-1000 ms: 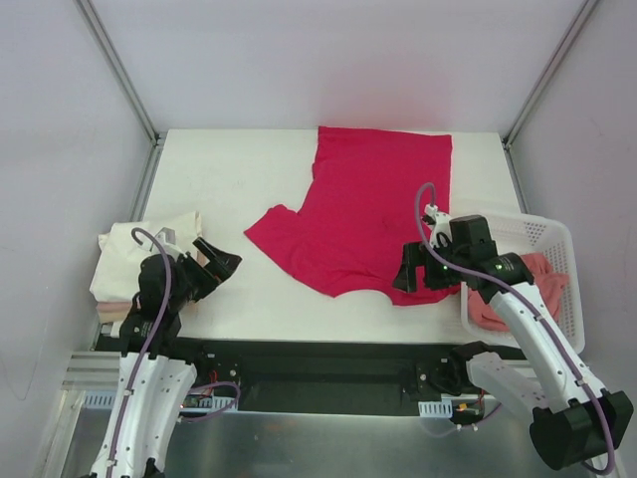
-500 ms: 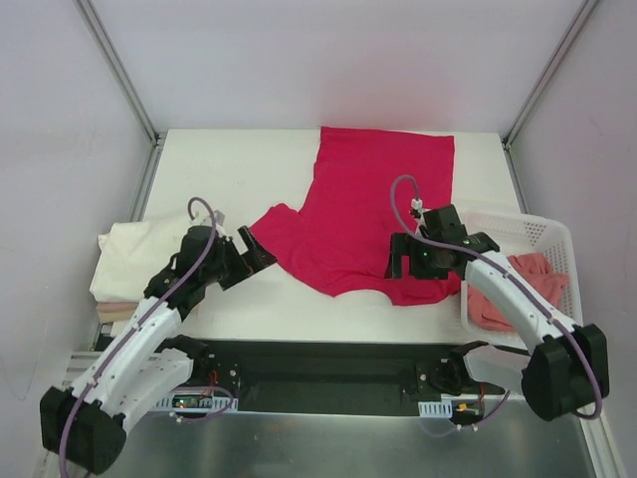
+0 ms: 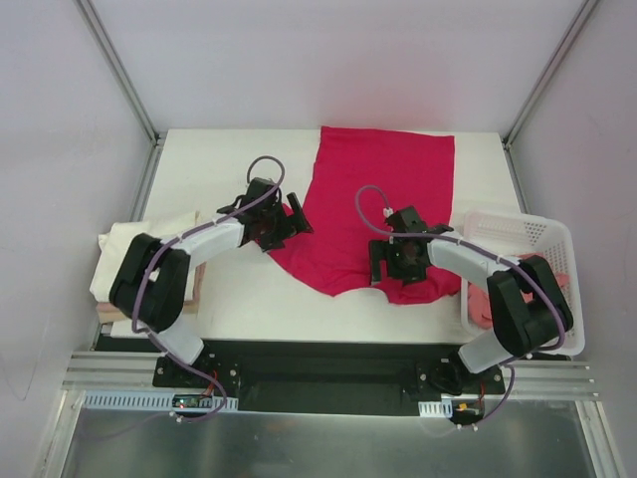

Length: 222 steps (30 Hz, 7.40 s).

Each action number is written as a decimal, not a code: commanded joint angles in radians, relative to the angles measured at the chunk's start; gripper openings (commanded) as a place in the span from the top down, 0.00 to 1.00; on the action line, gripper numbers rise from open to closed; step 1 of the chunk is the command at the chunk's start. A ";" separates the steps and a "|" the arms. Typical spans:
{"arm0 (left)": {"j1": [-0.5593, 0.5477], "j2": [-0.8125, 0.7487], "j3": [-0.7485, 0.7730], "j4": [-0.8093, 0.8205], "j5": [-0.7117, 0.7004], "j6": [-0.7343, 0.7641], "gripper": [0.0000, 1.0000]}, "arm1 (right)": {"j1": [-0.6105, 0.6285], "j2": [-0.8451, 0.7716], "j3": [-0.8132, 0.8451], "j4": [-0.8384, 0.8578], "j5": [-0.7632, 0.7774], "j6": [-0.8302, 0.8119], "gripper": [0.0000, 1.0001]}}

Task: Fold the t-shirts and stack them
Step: Flatten out the tshirt, then grap the side of the flattened tshirt closest away from the robot with both arms

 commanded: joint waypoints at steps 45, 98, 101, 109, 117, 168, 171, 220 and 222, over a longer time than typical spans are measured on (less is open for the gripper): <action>-0.062 -0.242 -0.258 -0.113 -0.173 0.019 0.01 | 0.108 0.050 0.209 -0.089 0.263 0.065 0.03; -0.007 0.100 0.216 -0.305 -0.123 0.225 0.01 | 0.045 0.098 0.283 -0.126 0.191 0.096 0.03; -0.005 0.121 0.173 -0.291 -0.146 0.219 0.01 | 0.000 0.210 0.342 -0.124 0.185 0.075 0.03; 0.013 0.184 0.149 -0.284 -0.173 0.240 0.01 | -0.142 0.447 0.519 -0.170 0.075 -0.002 0.03; 0.108 0.275 0.211 -0.274 -0.130 0.275 0.01 | -0.213 0.714 1.032 -0.424 0.034 -0.080 0.03; -0.014 -0.548 -0.525 -0.206 -0.117 -0.074 0.53 | -0.099 -0.701 -0.211 -0.081 0.186 0.208 0.03; -0.014 -0.497 -0.520 -0.196 -0.136 -0.070 0.64 | -0.096 -0.694 -0.214 -0.078 0.188 0.211 0.03; -0.085 -1.041 -0.608 -0.627 0.017 -0.180 1.00 | 0.025 -0.328 -0.239 -0.095 0.693 0.676 0.22; -0.085 -1.045 -0.606 -0.625 0.020 -0.182 1.00 | 0.025 -0.307 -0.242 -0.092 0.692 0.679 0.29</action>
